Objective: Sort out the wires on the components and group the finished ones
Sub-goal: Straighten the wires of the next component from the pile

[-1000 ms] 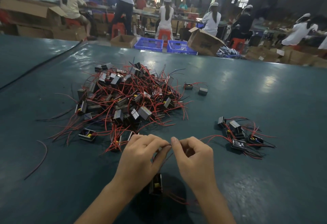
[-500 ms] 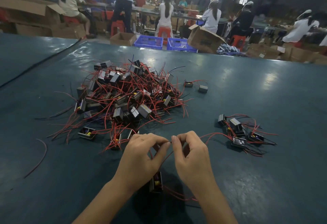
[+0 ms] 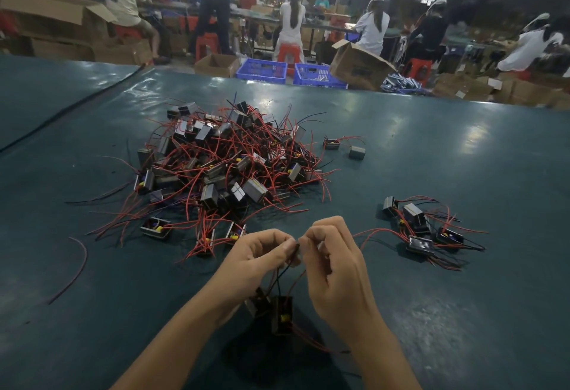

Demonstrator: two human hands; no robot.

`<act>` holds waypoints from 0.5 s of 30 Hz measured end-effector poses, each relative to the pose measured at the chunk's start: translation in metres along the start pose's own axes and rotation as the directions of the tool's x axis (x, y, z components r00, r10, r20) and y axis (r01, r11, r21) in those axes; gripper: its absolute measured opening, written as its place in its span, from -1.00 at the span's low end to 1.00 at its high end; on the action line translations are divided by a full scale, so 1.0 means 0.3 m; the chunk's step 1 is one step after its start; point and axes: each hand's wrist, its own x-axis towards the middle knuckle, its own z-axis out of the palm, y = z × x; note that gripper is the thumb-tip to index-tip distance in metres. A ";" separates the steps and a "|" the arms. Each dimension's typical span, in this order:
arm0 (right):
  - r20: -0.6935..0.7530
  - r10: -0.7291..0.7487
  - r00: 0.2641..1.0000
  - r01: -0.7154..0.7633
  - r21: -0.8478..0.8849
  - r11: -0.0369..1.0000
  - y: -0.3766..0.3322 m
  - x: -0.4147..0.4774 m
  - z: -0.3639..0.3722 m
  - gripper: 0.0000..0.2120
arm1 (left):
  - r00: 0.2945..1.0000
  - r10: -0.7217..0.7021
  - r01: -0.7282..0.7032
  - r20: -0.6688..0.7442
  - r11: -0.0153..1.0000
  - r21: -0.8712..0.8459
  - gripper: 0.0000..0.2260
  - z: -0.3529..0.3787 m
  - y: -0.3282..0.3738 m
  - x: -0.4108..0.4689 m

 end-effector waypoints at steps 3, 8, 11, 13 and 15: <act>-0.055 0.116 0.992 -0.117 -0.027 0.993 0.005 -0.001 0.001 -0.78 | 0.980 0.112 -0.084 -0.162 0.982 0.169 -0.89 0.001 -0.002 -0.001; -0.157 0.447 0.881 -0.450 0.017 0.893 0.030 -0.006 0.001 -0.79 | 0.931 0.200 -0.109 -0.305 0.950 0.291 -0.90 0.003 -0.004 -0.003; -0.014 0.630 0.777 -0.630 0.015 0.777 0.053 -0.008 -0.001 -0.73 | 0.943 0.194 -0.107 -0.271 0.946 0.305 -0.86 -0.003 -0.002 -0.004; 0.105 0.677 0.729 -0.684 0.054 0.728 0.066 -0.007 0.004 -0.86 | 0.955 0.188 -0.109 -0.229 0.942 0.319 -0.79 -0.012 -0.004 -0.005; 0.190 0.675 0.713 -0.699 0.123 0.704 0.069 -0.008 0.011 -0.95 | 0.963 0.199 -0.120 -0.180 0.921 0.371 -0.75 -0.022 -0.006 -0.008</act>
